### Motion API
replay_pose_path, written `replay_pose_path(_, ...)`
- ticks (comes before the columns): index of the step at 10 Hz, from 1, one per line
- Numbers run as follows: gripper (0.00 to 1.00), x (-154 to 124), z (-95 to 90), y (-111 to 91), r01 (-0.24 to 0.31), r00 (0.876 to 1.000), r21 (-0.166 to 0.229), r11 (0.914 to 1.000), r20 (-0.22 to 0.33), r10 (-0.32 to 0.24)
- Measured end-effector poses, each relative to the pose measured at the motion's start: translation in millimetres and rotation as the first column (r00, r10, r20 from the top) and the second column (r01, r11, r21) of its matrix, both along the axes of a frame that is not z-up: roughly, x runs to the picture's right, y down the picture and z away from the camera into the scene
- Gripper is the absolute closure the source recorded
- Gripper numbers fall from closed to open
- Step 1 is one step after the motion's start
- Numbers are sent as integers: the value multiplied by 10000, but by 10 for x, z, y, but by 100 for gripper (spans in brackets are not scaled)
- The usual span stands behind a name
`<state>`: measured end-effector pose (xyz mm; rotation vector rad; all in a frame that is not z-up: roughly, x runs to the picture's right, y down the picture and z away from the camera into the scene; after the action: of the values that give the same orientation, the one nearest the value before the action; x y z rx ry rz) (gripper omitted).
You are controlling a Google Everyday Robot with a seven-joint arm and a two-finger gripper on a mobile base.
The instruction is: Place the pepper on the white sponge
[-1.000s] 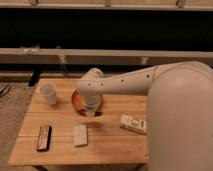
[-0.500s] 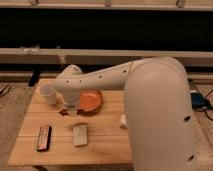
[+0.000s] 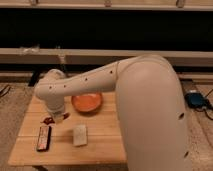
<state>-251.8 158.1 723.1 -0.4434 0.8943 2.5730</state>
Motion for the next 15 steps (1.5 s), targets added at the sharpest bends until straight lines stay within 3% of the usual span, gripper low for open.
replay_pose_path(4, 97, -243, -7, 146, 782, 9930, -121, 9969, 898, -768)
replay_pose_path(7, 97, -304, 14, 227, 1155, 9875, -208, 9931, 1103, -1125)
replay_pose_path(9, 97, -343, 3, 260, 1318, 9820, -466, 9902, 1425, -1240)
replay_pose_path(15, 97, -346, 0, 269, 1341, 9815, -505, 9897, 1448, -1256)
